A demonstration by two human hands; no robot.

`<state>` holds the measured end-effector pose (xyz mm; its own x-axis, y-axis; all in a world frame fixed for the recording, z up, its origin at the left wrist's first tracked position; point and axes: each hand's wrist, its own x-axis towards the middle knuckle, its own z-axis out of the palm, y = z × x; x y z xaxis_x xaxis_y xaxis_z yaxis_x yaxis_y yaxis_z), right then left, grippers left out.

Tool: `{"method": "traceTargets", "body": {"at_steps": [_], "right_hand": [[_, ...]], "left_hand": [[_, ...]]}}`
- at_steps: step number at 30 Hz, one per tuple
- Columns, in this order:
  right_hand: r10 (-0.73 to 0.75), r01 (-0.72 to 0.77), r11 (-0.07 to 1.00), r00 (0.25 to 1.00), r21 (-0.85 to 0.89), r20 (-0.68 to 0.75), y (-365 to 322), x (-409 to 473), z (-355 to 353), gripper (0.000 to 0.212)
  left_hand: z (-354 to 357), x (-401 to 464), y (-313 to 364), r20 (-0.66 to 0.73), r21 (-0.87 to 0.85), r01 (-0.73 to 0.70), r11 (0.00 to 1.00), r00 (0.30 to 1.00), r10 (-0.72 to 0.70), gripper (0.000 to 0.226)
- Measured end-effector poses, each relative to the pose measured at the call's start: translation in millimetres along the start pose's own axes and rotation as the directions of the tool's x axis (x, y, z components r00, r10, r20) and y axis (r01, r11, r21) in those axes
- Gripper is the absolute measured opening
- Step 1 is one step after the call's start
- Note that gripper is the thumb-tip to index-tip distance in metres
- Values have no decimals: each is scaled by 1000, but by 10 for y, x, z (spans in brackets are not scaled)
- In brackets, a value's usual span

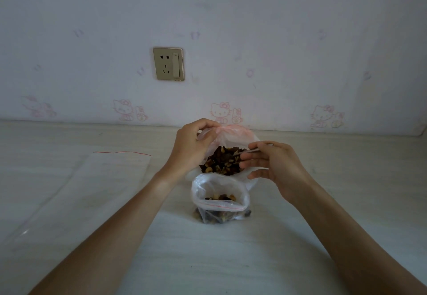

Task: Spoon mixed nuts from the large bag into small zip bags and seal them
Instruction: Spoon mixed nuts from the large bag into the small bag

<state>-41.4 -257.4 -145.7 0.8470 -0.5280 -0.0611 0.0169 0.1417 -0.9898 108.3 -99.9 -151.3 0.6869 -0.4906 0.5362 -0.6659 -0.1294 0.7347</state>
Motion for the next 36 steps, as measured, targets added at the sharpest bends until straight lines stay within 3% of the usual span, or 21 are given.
{"method": "traceTargets", "body": {"at_steps": [9, 17, 22, 27, 32, 36], "right_hand": [[83, -90, 990, 994, 106, 70, -32, 31, -87, 26], [-36, 38, 999, 997, -27, 74, 38, -36, 75, 29], [26, -32, 999, 988, 42, 149, 41, -34, 74, 29], [78, -86, 991, 994, 106, 77, -3, 11, -10, 28], [10, -9, 994, 1000, 111, -13, -71, 43, -117, 26], [-99, 93, 987, 994, 134, 42, -133, 18, -133, 25]], "left_hand": [[29, -8, 18, -53, -4, 27, 1000, 998, -27, 16], [34, -21, 64, -40, -10, 31, 999, 999, -32, 17], [21, -16, 88, -36, -15, 46, 999, 998, -46, 17], [-38, 16, 114, -68, 8, 36, 999, 997, -36, 14], [-155, 20, 143, -49, 39, 69, 997, 997, -67, 16], [-295, -131, 194, -22, 181, -8, 984, 1000, 12, 15]]}}
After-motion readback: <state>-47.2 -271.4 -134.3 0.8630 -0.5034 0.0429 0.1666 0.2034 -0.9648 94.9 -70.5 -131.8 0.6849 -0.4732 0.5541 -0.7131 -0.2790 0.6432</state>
